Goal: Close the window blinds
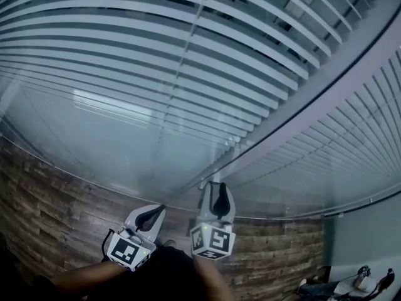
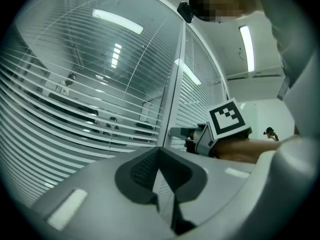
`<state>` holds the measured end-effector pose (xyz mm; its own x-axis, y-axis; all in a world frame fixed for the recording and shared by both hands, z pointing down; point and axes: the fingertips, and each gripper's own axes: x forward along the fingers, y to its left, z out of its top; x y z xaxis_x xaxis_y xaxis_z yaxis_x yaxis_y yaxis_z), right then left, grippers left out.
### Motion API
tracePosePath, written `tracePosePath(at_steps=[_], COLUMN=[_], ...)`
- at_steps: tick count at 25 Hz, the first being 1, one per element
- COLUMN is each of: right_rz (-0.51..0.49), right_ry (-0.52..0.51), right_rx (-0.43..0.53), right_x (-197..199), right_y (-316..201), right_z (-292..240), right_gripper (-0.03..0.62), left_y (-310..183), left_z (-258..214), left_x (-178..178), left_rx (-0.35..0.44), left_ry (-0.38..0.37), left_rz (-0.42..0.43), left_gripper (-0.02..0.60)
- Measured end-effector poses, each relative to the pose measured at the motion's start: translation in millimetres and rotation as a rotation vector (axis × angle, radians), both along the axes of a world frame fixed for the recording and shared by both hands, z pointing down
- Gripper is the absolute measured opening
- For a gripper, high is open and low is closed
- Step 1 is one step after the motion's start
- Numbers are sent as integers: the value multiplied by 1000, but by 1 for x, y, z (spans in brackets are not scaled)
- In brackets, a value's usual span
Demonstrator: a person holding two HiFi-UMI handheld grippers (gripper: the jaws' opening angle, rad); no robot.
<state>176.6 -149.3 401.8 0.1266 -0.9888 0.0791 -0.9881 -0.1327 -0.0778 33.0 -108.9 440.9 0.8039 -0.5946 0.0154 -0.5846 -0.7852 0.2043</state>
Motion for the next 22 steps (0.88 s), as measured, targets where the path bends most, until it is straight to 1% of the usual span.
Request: tracePosePath(at_steps=[4,6,8,10,13,15,18,19,20,21,22], right_rz=[-9,-25,-47,-55,-64,-68,-65,-71,-81,-95,-110], right_ry=[16,56,125,235,463,605,753,774,767,721,632], right_rx=[0,-7,-24,-55,-106,-139,-188,-190,-181,-159,-130], right_x=[2,2,1,-1,-5,-7,-9,-9,-10,-10,-10], right_y=[-5,-6,-6,-7,-9,-9,-9,-9,-9,-9,-9], right_z=[2,2,2,3,1,1,3,3,2,1,0], right_gripper=[119,130,132,130,129,129,129,129,130,132,133], left_y=[-3,-4,-5,-4,-2,-2,0,1,3,4,5], left_z=[6,5,4,4,-1,-2,1,3,5,5,5], left_x=[1,1,3,6,9,9,6,6,5,5,4], left_rx=[-10,2,5,0,23,23,5,1,-2,-3,-1], left_ry=[-13,-13,-10,-8,-8,-10,-9,-8,-9,-10,-11], left_rz=[-11,-27,-33,-36,-43,-57,-74,-77,-81,-86,-91], left_gripper=[0,0,0,0,0,0,0,0,0,0,0])
